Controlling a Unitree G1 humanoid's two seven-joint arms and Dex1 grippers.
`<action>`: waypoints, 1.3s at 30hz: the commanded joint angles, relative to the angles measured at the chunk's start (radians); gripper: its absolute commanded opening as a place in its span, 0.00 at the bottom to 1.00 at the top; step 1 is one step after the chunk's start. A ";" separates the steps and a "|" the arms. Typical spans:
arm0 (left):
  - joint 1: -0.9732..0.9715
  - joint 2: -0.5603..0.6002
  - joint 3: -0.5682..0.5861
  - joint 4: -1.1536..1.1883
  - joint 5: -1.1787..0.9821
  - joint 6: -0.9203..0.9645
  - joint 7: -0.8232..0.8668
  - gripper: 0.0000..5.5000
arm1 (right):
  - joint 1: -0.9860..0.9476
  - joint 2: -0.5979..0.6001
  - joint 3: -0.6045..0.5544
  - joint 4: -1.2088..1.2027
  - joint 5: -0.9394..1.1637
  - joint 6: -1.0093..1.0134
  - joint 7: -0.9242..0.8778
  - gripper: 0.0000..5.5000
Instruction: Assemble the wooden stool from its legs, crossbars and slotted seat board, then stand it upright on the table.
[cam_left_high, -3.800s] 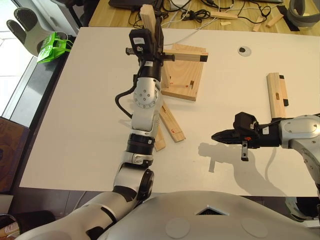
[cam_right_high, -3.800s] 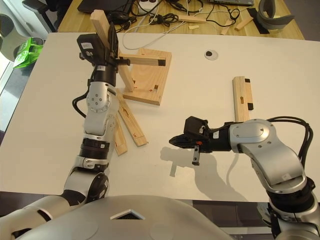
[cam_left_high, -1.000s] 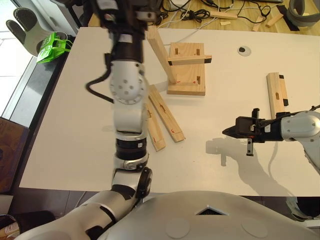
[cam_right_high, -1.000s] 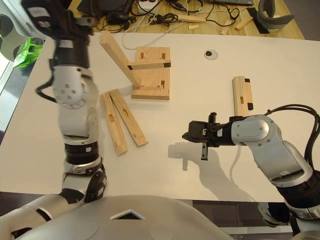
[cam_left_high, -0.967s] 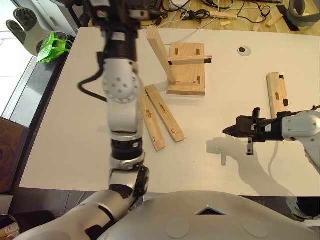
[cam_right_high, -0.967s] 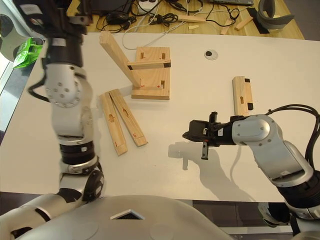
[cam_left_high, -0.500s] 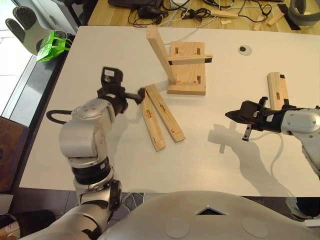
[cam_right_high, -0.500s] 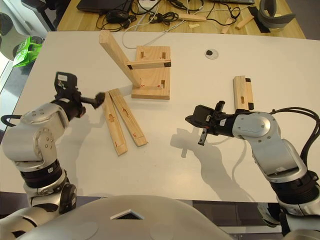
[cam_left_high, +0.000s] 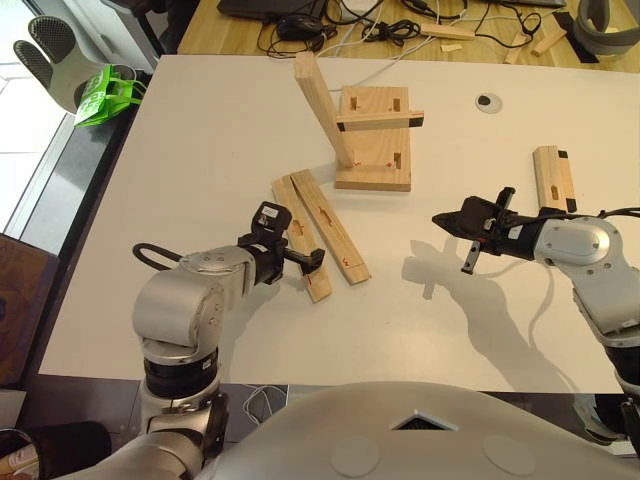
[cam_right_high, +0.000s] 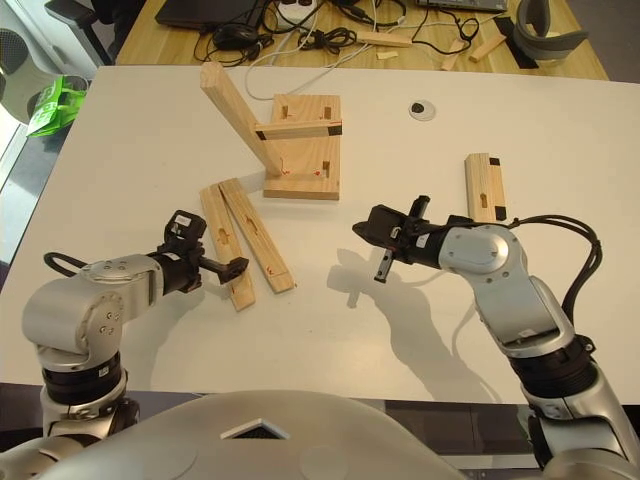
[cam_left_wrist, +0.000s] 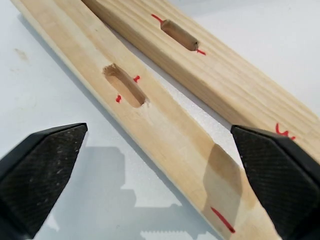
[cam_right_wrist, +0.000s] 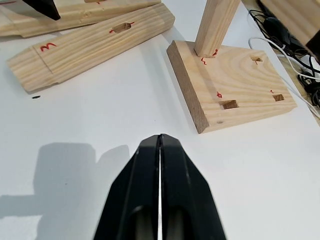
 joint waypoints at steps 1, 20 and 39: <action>-0.047 -0.041 -0.010 0.062 0.015 0.011 0.042 0.98 | -0.022 0.005 0.005 0.023 -0.025 -0.023 -0.001 0.00; 0.007 -0.046 0.052 0.179 -0.001 -0.144 0.047 0.59 | -0.101 0.081 -0.046 0.098 -0.055 -0.061 -0.052 0.00; -0.014 -0.147 0.122 0.143 0.101 -0.432 0.207 0.38 | -0.362 0.192 -0.295 0.284 -0.013 -0.107 -0.259 0.00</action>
